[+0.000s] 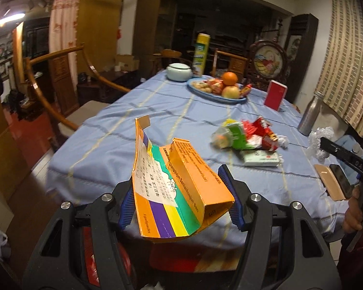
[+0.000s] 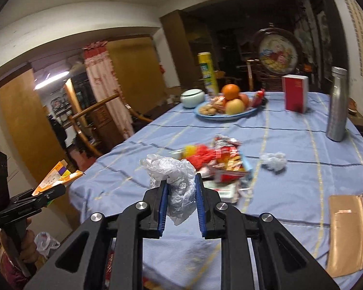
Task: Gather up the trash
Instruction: 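Drop the orange box and tissue into the red wastebasket with both tools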
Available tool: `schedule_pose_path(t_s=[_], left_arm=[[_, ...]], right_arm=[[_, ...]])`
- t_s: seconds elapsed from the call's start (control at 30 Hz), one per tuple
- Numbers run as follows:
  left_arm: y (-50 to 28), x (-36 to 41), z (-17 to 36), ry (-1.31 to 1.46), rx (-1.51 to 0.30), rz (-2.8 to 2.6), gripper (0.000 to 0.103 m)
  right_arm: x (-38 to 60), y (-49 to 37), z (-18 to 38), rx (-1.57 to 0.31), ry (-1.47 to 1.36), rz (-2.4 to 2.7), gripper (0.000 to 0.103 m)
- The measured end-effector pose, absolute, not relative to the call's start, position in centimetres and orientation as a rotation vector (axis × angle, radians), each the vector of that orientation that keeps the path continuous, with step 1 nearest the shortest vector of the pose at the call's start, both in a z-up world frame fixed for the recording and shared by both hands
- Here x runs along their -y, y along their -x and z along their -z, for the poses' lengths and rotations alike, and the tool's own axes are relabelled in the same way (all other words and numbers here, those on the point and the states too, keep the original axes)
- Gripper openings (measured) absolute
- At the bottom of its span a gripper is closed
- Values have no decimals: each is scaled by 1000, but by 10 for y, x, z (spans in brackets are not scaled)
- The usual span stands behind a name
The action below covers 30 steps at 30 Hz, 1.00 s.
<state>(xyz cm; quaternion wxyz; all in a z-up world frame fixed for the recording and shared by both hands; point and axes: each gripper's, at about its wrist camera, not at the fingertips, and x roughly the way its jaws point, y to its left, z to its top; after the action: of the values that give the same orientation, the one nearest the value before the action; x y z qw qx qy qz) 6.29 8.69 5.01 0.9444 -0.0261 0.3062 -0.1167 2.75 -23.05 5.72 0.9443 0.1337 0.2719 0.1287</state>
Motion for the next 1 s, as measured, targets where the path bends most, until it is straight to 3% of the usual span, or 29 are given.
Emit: schedule_pose_path(t_s=[0.47,0.6,0.67,0.77,1.0], left_arm=[[-35,-211,26,111,-824,64,62],[-35,-229,69,108,-947,44,71],[-34,-238,80,103,-970,15,82],[-28,-255,83,121,-951,-33,91],[-13,-298,69,140,-866,-184,96]], right_arm=[[84,-33,-56,-695,-159,-542,21],[48,-35,-49,-741,-117,-594,21],[29,-37,-45,-775,-92,-624,21],[3,-37,-38,-816,-60,-666,21],[-54,-41,-17,-923,-5,-786,21]])
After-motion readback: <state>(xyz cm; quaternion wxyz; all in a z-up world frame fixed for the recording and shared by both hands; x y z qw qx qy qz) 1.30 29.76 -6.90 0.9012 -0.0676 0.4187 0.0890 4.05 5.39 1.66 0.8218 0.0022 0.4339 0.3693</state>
